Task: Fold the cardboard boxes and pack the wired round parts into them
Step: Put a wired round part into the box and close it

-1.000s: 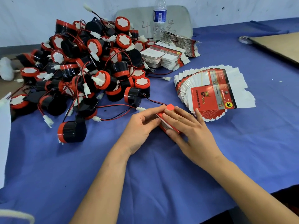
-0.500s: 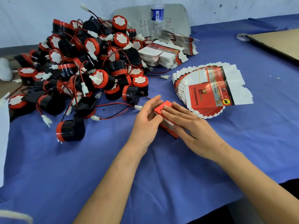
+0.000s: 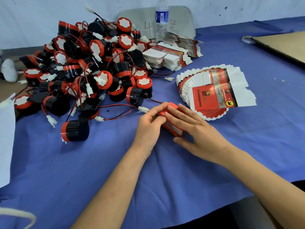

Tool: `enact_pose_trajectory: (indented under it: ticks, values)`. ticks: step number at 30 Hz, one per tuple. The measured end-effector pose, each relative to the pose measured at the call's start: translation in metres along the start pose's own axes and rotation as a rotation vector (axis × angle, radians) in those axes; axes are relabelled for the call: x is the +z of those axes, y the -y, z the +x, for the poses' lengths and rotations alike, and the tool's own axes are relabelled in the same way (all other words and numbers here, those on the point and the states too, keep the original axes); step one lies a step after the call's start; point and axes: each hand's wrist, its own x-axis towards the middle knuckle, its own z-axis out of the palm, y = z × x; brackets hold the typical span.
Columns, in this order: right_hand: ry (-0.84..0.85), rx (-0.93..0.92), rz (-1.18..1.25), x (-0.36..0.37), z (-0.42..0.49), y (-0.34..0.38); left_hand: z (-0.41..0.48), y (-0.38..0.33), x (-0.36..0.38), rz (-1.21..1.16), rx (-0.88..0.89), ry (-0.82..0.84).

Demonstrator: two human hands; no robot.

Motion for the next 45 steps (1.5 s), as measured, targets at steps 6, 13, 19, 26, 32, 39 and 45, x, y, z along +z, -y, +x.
enact_pose_trajectory:
  ticks: [6, 13, 19, 26, 32, 39, 45]
  values:
    - [-0.058, 0.014, 0.091, 0.005, 0.001, 0.003, 0.002, 0.003, 0.003, -0.013, -0.004, -0.113]
    - [-0.111, 0.0, 0.042, 0.011, 0.002, 0.002, 0.009, -0.004, 0.002, -0.193, -0.12, -0.113]
    - [-0.495, 0.025, 0.067, 0.023, -0.005, 0.003, -0.003, 0.0, 0.004, 0.007, 0.026, -0.131]
    - [-0.485, 0.099, 0.212, 0.02, -0.009, 0.001, -0.01, 0.006, 0.007, 0.438, 0.234, 0.014]
    - [-0.387, 0.122, 0.216, 0.016, -0.015, -0.002, -0.006, 0.01, 0.006, 0.507, 0.213, 0.035]
    - [-0.566, 0.084, 0.235, 0.007, -0.029, 0.011, -0.017, 0.004, 0.002, 0.469, 0.322, 0.032]
    - [-0.965, 0.282, 0.48, -0.032, -0.117, -0.011, 0.017, -0.002, -0.033, 1.112, 0.458, -0.286]
